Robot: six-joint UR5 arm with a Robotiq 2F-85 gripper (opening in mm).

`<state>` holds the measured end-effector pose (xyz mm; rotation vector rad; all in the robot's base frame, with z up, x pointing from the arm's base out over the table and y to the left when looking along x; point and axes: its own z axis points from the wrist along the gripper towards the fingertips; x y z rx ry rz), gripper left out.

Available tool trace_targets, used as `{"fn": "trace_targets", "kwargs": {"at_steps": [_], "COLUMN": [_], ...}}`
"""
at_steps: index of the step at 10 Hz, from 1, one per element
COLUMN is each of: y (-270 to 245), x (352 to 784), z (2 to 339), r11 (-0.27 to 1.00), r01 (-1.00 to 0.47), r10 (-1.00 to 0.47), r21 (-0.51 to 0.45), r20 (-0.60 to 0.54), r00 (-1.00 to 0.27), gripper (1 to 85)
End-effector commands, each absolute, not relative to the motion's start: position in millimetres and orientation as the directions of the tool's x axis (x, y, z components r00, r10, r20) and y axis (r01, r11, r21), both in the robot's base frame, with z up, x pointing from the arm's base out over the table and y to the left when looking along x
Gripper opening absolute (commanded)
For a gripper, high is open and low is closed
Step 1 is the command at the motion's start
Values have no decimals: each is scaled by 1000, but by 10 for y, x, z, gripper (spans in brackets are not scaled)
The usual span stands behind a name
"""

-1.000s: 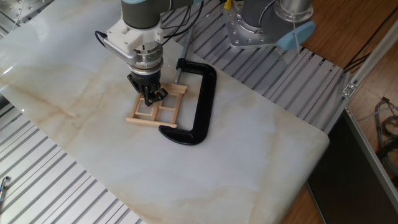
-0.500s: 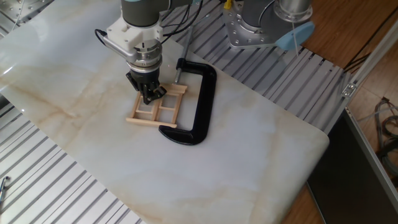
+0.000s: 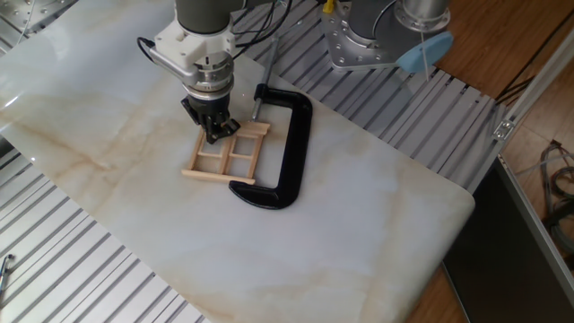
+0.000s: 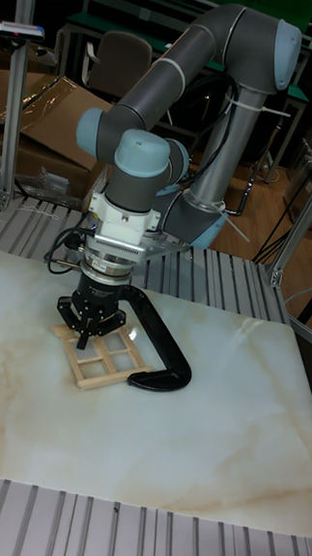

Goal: Open a sliding window

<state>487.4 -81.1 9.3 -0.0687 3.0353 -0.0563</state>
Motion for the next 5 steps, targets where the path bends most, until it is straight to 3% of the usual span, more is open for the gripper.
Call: {"fn": "trace_targets", "kwargs": {"at_steps": [1, 5], "y": [-900, -901], "x": [4832, 4776], "z": [62, 103], "r11": [998, 998], "r01": [-52, -43], "r10": [-56, -47], "r21": [-34, -45], "r20": [-114, -98], "r00": [-992, -994], "gripper": [7, 7]}}
